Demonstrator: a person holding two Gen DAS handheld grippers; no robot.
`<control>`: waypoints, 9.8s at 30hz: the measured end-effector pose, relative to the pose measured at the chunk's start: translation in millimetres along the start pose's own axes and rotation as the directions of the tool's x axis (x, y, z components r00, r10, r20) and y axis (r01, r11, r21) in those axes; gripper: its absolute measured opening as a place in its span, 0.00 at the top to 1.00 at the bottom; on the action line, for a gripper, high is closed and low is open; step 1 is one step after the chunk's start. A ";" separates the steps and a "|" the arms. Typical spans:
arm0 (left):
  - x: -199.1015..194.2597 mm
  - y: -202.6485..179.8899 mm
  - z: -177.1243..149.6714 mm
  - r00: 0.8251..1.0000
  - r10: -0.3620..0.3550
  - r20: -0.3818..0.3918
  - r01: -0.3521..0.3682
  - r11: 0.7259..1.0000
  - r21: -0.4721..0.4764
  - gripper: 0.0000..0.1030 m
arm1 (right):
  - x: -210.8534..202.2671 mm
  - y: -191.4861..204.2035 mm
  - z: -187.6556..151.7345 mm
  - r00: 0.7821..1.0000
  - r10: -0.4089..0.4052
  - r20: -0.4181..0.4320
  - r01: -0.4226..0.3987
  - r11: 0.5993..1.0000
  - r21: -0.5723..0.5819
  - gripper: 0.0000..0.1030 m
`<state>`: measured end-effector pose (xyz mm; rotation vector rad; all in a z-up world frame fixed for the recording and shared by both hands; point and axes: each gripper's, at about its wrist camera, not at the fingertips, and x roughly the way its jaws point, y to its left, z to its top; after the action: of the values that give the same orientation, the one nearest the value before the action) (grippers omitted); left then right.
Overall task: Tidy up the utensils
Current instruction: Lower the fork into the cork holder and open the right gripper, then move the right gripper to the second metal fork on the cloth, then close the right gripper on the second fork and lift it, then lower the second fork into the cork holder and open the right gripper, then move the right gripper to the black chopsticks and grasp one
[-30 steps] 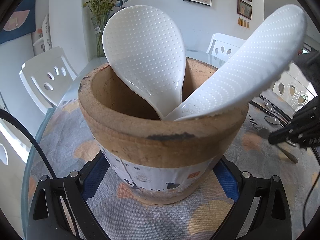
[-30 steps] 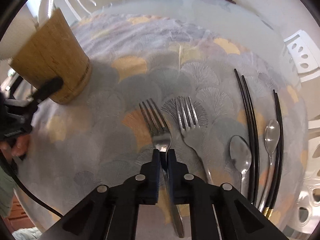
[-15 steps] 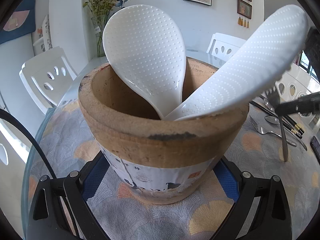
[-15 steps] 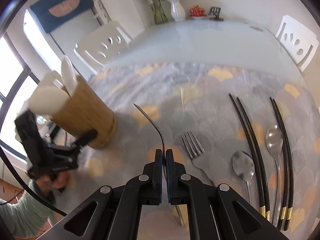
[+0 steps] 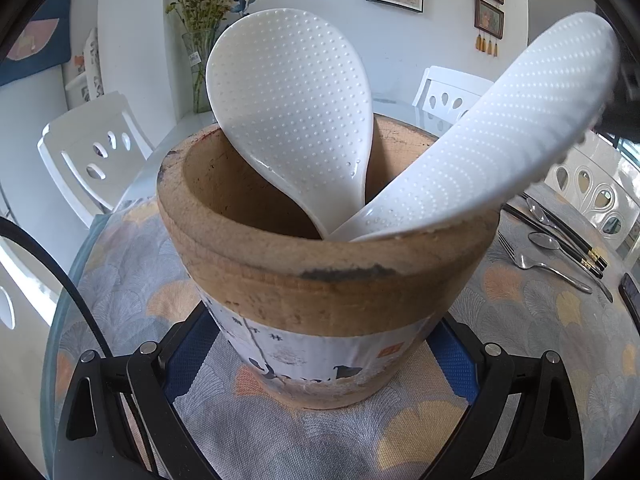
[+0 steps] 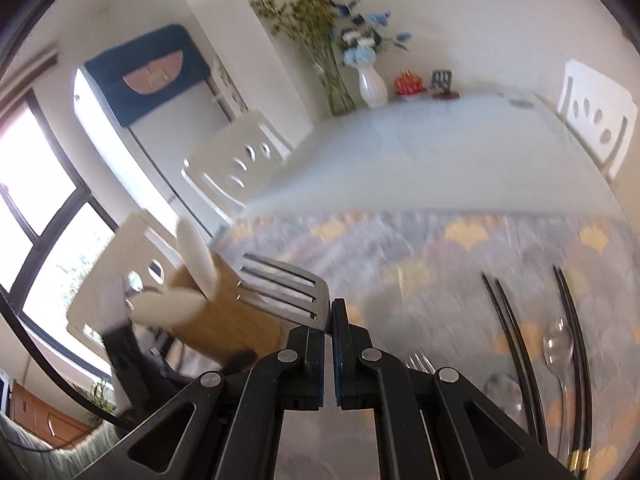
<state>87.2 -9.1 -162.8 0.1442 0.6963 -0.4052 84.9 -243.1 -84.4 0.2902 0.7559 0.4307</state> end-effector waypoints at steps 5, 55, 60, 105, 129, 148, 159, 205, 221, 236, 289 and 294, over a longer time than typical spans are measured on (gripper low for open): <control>0.2 -1.1 -0.2 1.000 0.002 0.001 -0.002 1.000 0.001 0.04 | -12.2 25.5 25.0 0.997 0.032 0.069 -0.029 0.999 -0.040 0.97; -3.5 3.1 1.0 1.000 -0.001 0.006 0.001 1.000 -0.004 0.04 | -8.9 108.3 64.5 0.969 0.216 0.118 -0.193 0.964 -0.182 0.67; -3.4 3.2 0.9 1.000 -0.001 0.006 0.001 1.000 -0.004 0.04 | -24.5 99.5 62.3 0.972 0.183 0.144 -0.158 0.973 -0.171 0.58; 0.3 0.0 2.8 1.000 0.012 -0.007 -0.012 1.000 0.007 0.05 | 57.6 -60.1 -70.4 0.821 -0.339 -0.459 0.275 0.940 -0.203 0.60; 3.2 3.3 4.2 1.000 0.003 -0.010 -0.003 1.000 -0.001 0.04 | 76.4 -81.5 -43.6 0.849 -0.136 -0.510 0.232 0.964 0.128 0.92; 3.3 3.6 4.2 1.000 0.003 -0.010 -0.003 1.000 -0.001 0.04 | 114.3 -45.8 -40.9 0.812 -0.311 -0.494 0.141 0.926 -0.351 0.70; 4.6 4.5 3.1 1.000 0.000 -0.011 0.000 1.000 -0.003 0.04 | 100.0 -29.9 -31.8 0.851 -0.387 -0.355 0.250 0.893 -0.374 0.79; 6.6 3.5 1.7 1.000 0.001 -0.010 -0.001 1.000 -0.002 0.04 | -85.1 121.8 104.9 0.943 0.050 0.328 0.022 0.977 -0.214 0.79; 4.4 2.3 1.2 1.000 0.003 -0.008 -0.003 1.000 -0.001 0.04 | -27.1 160.6 90.8 0.961 0.182 0.206 -0.124 0.955 -0.268 0.79; 4.1 2.7 1.7 1.000 0.001 -0.009 -0.001 1.000 -0.002 0.04 | -16.7 144.7 75.4 0.978 0.164 0.130 -0.126 0.957 -0.260 0.48; 4.9 -11.4 3.9 0.999 0.032 -0.026 -0.031 0.999 0.020 0.05 | -3.3 -179.9 -7.9 0.814 -0.507 -0.284 0.523 0.852 -0.023 0.82; 6.5 -9.8 4.7 0.999 0.030 -0.030 -0.030 0.999 0.018 0.05 | 15.6 -190.8 -18.4 0.789 -0.501 -0.356 0.516 0.855 -0.058 0.82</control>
<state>90.5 -21.4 -163.3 0.1775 0.7192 -0.3814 133.5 -400.7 -183.3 0.0324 1.1659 -0.0563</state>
